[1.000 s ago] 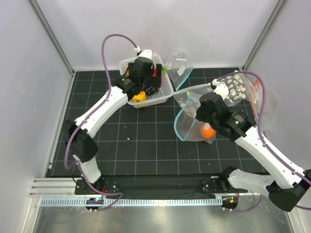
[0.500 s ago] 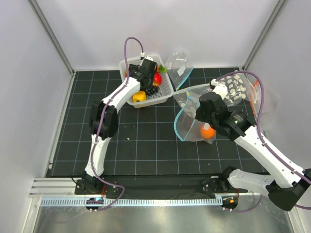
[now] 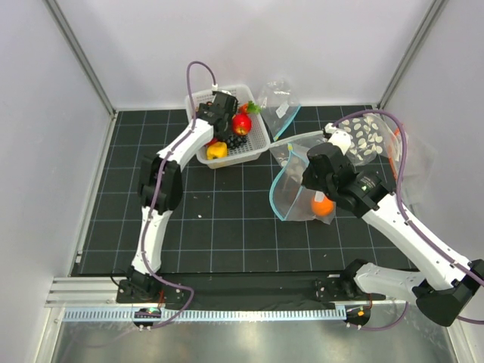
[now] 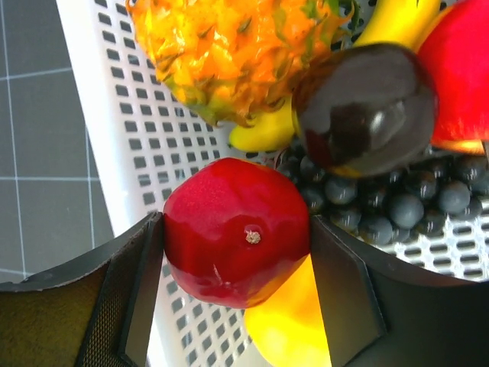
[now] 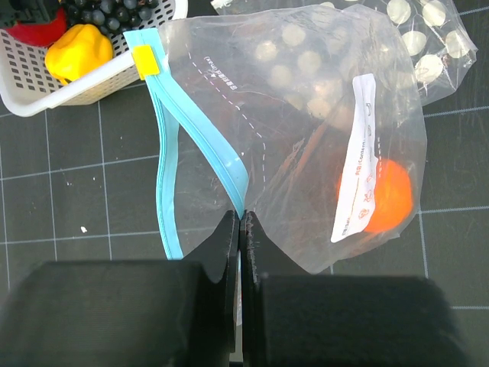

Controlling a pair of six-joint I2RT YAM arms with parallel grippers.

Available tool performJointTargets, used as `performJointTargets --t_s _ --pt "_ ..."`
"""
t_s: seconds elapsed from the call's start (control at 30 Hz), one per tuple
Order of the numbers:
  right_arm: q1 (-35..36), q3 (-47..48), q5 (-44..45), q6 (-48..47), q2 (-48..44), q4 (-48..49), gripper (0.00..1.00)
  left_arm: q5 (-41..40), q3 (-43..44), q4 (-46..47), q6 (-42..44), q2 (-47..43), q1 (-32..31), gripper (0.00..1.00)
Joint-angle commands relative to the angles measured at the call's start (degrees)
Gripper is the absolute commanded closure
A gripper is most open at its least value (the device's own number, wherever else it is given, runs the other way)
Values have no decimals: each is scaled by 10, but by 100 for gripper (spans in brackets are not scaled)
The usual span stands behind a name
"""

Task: Place the food in the zip-top bag and seal the zipper
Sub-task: Pick up the fake fruit from the bin, then place the fake fruit in the zipper food storage bag.

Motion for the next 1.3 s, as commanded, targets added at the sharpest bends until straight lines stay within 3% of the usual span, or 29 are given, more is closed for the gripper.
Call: performJointTargets --t_s 0.0,0.17,0.43,0.63,0.93,1.27 --pt "-2 4 0 -9 -3 16 99 19 -25 8 -10 -86 2 49" --pt "-1 9 -1 -15 5 14 99 88 -142 68 -36 -233 2 49" --pt "-2 33 0 -34 23 7 99 299 -297 162 -135 -409 -18 53" --pt "-2 45 -7 -40 37 10 99 328 -378 218 -186 -517 -91 55" --pt "-2 60 -13 -40 33 3 99 345 -461 291 -244 -563 -198 57" --pt "-2 64 -12 -37 19 -3 99 336 -464 325 -263 -487 -258 58"
